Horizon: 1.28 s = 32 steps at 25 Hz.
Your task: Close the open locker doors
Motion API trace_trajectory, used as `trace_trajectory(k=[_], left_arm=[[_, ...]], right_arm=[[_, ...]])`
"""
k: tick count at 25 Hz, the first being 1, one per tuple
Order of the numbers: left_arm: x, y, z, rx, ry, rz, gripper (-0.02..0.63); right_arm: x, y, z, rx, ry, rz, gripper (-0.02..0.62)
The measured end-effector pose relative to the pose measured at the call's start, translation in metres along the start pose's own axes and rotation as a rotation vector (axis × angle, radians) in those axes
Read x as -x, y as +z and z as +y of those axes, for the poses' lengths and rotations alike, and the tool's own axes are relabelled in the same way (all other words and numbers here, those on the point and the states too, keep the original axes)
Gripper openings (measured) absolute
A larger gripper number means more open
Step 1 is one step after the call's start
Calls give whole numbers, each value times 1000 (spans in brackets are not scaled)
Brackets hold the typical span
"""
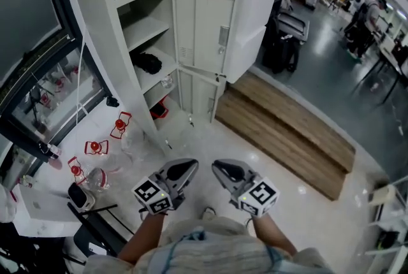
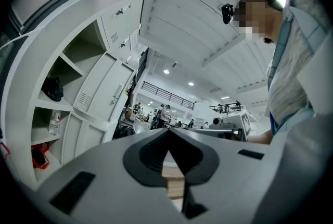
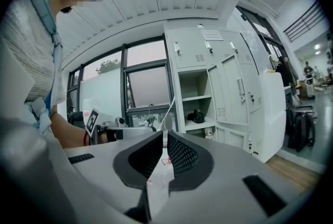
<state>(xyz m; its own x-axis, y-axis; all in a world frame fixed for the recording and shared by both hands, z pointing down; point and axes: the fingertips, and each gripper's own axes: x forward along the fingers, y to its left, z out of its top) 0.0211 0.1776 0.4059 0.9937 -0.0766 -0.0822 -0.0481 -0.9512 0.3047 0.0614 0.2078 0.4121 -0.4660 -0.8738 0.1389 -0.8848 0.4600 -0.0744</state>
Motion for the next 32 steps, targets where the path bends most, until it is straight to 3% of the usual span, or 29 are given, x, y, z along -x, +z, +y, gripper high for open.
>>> trace_trajectory(k=[10,23,32], left_arm=[[-42,16,82,-4,26,5,3],[-75,32,206,-39,-55,19,3],[-96,28,260,-20,-86,62,3]], right_arm=[[-56,7,-72,-12,70,35,6],[-162,15,-157,-29,17,47,9],[-199,-7,-201,-59,-34,93,41]])
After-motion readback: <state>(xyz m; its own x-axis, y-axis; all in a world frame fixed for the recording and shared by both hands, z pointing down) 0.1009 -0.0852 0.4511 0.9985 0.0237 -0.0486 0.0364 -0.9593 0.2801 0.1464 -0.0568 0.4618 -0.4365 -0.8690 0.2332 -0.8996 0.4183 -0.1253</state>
